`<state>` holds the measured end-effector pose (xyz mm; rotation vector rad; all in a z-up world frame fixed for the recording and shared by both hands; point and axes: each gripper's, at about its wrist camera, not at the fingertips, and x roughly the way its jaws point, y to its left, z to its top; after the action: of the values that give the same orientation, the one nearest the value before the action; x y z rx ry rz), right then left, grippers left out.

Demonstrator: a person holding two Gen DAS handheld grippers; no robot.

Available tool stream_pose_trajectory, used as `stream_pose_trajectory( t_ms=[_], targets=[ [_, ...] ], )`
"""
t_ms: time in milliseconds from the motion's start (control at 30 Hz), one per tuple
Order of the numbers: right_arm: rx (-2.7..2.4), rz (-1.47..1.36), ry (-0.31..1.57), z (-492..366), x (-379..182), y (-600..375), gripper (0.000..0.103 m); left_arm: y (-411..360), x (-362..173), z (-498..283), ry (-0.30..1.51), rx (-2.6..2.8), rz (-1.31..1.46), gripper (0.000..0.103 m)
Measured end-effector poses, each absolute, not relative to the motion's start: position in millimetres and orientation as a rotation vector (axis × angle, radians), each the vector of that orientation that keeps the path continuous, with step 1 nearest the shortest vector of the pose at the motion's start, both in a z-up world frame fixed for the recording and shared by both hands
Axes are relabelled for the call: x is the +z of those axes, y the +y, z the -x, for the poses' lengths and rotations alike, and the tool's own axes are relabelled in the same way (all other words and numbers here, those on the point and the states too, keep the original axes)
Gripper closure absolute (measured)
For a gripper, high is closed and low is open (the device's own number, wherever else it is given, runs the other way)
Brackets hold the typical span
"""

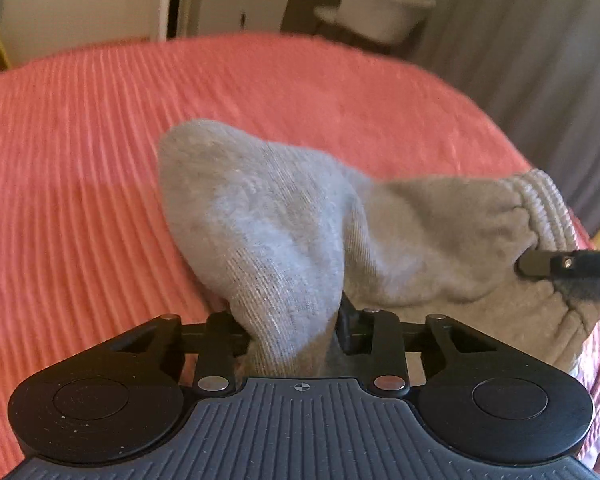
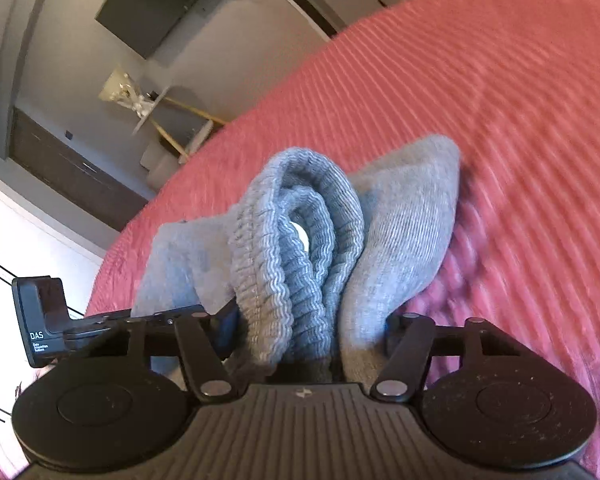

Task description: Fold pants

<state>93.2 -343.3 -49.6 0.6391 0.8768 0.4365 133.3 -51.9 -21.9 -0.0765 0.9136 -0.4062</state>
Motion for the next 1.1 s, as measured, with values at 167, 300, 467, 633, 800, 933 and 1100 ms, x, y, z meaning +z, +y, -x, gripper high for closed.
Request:
stream_pose_trajectory(
  t_ms=[167, 300, 467, 633, 800, 933, 1100],
  targets=[
    [0.449, -0.601, 0.801, -111, -19, -333, 0.043, -45, 16, -159, 0.819, -0.376, 0.122, 0.078],
    [0.443, -0.585, 0.733, -159, -2, -321, 0.043, -44, 28, -187, 0.733, -0.298, 0.056, 0.078],
    [0.302, -0.482, 0.765, -227, -11, -305, 0.009, -37, 8, -230, 0.802, -0.055, -0.079, 0.041],
    [0.076, -0.375, 0.727, -212, -9, -306, 0.007, -27, 5, -180, 0.651, -0.006, -0.117, 0.011],
    [0.245, -0.466, 0.576, -173, -1, -279, 0.007, -48, -11, -154, 0.640, -0.155, -0.049, 0.008],
    [0.282, -0.588, 0.573, -168, -5, -274, 0.012, -46, -37, -151, 0.750, -0.156, -0.055, 0.008],
    [0.342, -0.446, 0.638, -168, -30, -266, 0.017, -24, -50, -146, 0.802, -0.160, 0.062, 0.005]
  ],
)
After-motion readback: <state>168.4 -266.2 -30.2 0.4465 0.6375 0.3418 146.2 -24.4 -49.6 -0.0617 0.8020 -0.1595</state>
